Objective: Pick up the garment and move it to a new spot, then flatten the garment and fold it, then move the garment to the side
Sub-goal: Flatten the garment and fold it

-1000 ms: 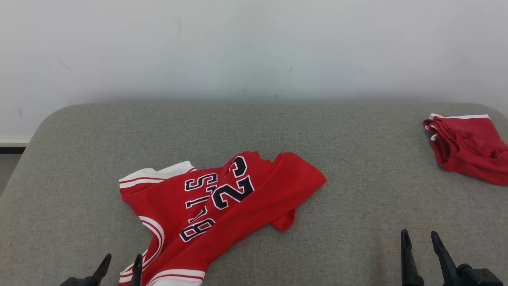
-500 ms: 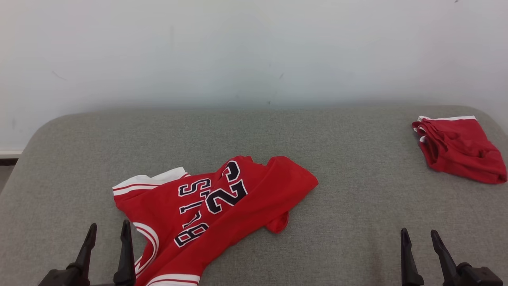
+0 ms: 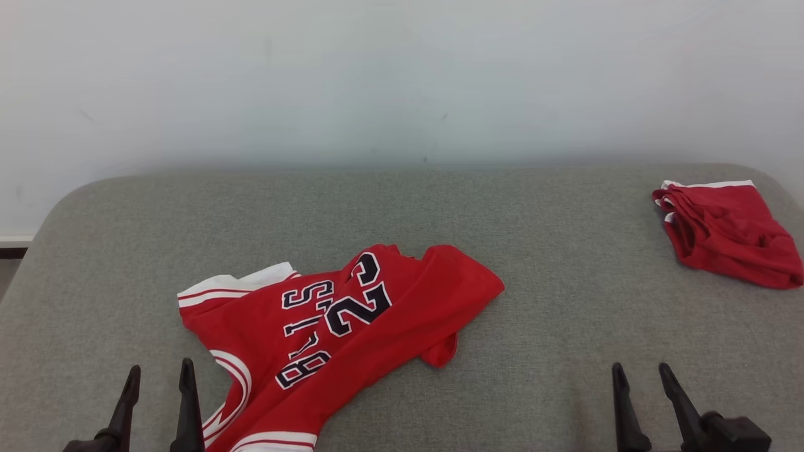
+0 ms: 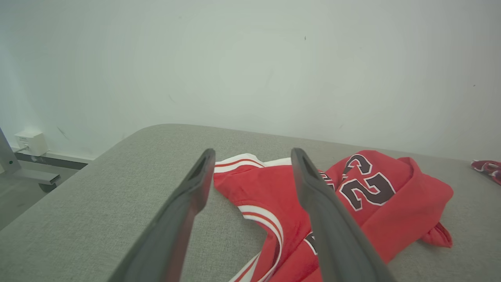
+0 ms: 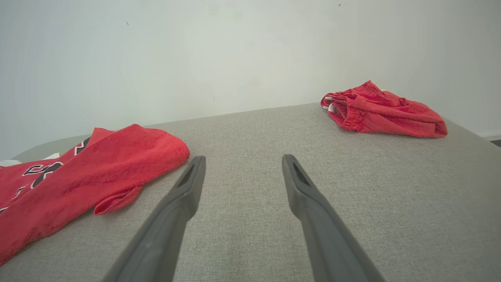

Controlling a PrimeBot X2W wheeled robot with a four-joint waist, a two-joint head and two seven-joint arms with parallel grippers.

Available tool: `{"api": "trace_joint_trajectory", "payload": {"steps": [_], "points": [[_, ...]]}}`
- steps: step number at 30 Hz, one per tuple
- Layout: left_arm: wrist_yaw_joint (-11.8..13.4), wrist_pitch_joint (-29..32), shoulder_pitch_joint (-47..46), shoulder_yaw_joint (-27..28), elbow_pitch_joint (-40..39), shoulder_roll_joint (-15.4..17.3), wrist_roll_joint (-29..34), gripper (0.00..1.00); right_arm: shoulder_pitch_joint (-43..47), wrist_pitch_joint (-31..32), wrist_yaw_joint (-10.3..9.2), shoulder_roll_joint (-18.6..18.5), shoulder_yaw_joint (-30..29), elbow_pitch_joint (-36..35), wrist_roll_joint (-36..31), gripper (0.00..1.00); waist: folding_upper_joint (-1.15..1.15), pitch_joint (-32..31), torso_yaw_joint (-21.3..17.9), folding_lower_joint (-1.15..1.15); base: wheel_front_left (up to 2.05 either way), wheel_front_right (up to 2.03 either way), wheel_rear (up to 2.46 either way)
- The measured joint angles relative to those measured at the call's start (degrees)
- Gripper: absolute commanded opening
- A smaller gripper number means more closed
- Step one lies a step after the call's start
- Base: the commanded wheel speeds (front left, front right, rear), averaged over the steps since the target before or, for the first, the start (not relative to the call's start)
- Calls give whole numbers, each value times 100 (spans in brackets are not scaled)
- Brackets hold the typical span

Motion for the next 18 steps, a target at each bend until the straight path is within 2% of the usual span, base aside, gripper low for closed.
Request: {"api": "trace_joint_trajectory", "payload": {"steps": [8, 18], "points": [[-255, 0, -144, 118, 104, -229, 303, 100, -780, 202, 0, -363, 608, 346, -2, 100, 0, 54, 196, 0, 0, 0, 0], [-608, 0, -514, 46, 338, -603, 514, 100, -2297, 374, 0, -813, 999, 1712, 33, 100, 0, 265, 714, 0, 0, 0, 0]]}}
